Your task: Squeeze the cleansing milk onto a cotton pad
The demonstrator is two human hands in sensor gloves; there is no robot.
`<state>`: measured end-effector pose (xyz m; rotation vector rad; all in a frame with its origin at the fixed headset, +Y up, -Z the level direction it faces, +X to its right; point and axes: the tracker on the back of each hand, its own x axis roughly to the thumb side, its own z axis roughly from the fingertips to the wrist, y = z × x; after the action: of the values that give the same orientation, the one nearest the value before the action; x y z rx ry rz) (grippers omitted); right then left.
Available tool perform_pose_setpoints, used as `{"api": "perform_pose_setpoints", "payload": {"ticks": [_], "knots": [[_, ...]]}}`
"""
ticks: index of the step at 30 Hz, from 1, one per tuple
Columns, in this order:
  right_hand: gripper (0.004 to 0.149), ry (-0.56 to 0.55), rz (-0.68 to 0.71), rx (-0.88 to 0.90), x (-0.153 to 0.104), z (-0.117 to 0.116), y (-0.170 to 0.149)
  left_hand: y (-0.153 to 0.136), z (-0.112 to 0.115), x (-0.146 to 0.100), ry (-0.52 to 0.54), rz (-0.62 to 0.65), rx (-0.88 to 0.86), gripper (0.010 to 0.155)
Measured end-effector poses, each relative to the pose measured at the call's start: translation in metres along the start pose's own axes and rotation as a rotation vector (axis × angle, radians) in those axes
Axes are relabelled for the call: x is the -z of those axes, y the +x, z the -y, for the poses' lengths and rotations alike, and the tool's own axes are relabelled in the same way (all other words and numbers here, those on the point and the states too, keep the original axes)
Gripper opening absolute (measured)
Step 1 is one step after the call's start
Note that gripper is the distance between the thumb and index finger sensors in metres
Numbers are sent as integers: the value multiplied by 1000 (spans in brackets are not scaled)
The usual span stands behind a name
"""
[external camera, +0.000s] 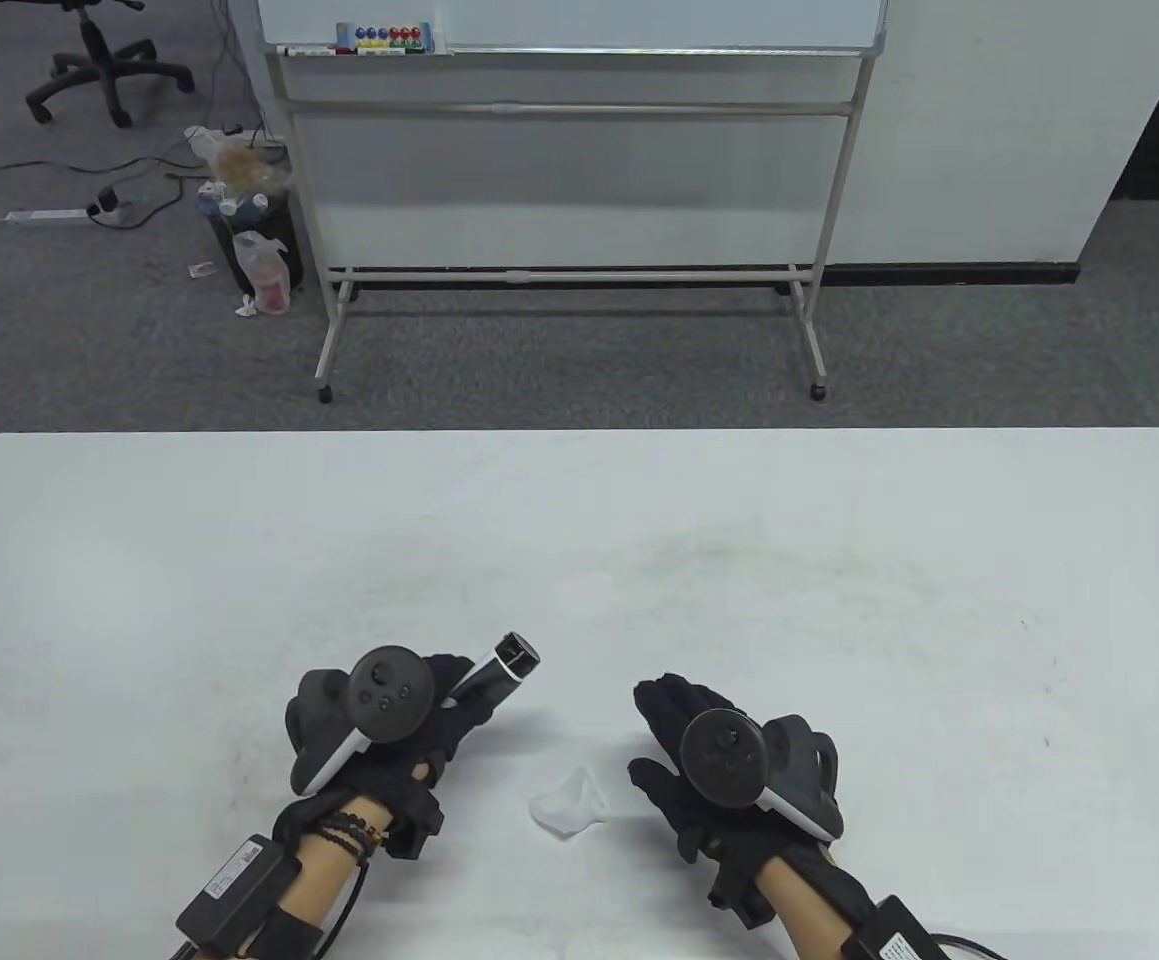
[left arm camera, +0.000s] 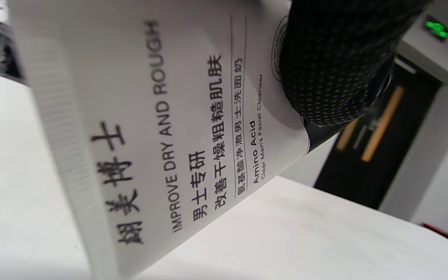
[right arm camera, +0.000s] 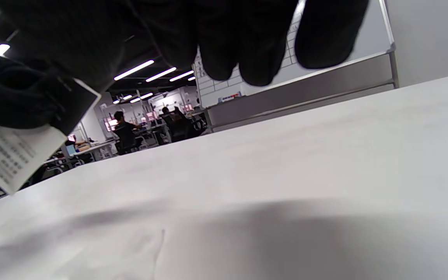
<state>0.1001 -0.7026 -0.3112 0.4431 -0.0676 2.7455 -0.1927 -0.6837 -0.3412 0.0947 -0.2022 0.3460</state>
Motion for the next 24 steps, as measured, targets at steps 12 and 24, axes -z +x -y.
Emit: {"api": "perform_pose_setpoints", "payload": {"ticks": [12, 24], "knots": [[74, -76, 134, 20, -9, 1, 29, 38, 32, -27, -22, 221, 72, 51], [64, -108, 191, -21, -16, 2, 49, 49, 28, -39, -42, 334, 57, 51]]}}
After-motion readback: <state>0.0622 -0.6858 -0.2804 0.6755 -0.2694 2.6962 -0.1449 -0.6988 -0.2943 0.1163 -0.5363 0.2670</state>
